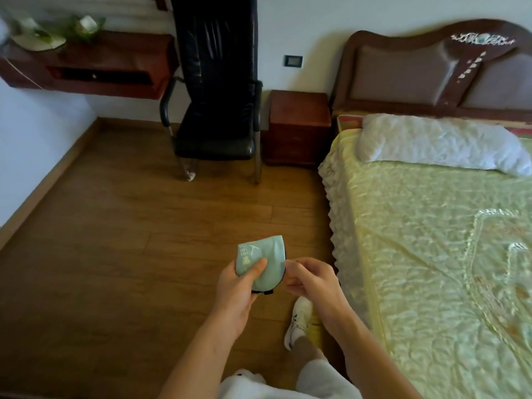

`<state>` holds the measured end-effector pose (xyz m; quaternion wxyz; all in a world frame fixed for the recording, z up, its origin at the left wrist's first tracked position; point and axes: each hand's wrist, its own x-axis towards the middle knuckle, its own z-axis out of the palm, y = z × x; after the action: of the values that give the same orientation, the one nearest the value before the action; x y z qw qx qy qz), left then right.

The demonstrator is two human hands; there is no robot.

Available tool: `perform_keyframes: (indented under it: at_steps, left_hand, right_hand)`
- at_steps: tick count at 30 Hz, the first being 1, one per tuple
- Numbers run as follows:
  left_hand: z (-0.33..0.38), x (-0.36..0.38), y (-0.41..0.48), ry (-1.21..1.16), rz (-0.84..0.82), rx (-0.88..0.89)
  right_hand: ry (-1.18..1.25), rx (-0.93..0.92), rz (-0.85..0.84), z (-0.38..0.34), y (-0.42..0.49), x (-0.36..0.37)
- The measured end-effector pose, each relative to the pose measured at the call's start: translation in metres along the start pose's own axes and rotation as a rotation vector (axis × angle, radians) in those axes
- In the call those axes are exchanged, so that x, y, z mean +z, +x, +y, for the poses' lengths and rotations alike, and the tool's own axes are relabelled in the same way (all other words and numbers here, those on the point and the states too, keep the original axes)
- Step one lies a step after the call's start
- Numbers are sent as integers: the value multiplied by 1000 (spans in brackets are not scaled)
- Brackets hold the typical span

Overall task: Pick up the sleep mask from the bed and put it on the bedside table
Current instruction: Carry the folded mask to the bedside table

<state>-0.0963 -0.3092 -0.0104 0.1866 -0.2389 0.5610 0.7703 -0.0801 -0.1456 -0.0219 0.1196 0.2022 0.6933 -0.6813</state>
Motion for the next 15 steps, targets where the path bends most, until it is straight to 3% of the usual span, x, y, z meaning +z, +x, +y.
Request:
perform_keyframes:
  at_steps: [7, 15]
  left_hand:
    - [43, 64, 100, 45, -9, -13]
    - [122, 191, 226, 58, -15, -3]
  right_hand:
    - [43, -10, 17, -34, 109, -30]
    - [92, -52, 67, -124, 264, -109]
